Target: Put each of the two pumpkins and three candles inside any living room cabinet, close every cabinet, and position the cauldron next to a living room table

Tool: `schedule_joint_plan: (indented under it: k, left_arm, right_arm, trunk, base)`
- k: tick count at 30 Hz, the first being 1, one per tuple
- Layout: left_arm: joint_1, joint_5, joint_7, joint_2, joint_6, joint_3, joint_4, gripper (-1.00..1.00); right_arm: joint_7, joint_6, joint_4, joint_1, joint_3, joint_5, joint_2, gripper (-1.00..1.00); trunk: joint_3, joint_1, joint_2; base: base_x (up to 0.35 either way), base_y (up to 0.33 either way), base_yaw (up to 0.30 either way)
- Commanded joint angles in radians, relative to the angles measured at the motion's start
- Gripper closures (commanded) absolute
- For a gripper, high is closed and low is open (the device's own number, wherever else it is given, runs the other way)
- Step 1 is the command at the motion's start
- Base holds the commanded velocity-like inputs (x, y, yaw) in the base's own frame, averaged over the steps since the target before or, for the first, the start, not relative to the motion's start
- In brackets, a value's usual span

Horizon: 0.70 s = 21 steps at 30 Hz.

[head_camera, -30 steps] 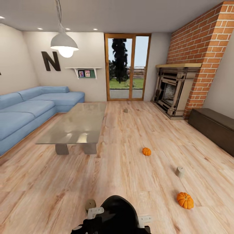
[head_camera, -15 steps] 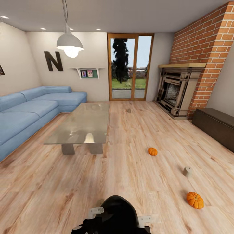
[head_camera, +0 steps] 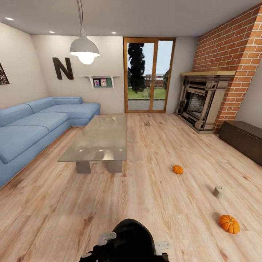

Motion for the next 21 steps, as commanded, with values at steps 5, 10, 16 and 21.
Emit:
schedule_joint_plan:
  k: [5,10,16,21]
  left_arm:
    - [0.000,0.001,0.004,0.003,0.001,-0.001,0.002,1.00]
    - [0.000,0.001,0.004,0.003,0.001,-0.001,0.002,1.00]
    - [0.000,0.001,0.004,0.003,0.001,-0.001,0.002,1.00]
    - [0.000,0.000,0.004,0.003,0.001,-0.001,0.002,1.00]
  right_arm:
    - [0.006,-0.026,-0.008,-0.002,0.010,-0.002,0.000,1.00]
    - [0.006,-0.026,-0.008,-0.002,0.010,-0.002,0.000,1.00]
    - [0.006,-0.026,-0.008,-0.002,0.010,-0.002,0.000,1.00]
    - [0.006,-0.026,-0.008,-0.002,0.010,-0.002,0.000,1.00]
  trunk:
    - [-0.001,0.000,0.000]
    - [-0.001,0.000,0.000]
    - [-0.001,0.000,0.000]
    - [-0.001,0.000,0.000]
  base:
    - [0.000,0.288,0.000]
    - [0.000,0.288,0.000]
    - [0.000,0.289,0.000]
    - [0.000,0.289,0.000]
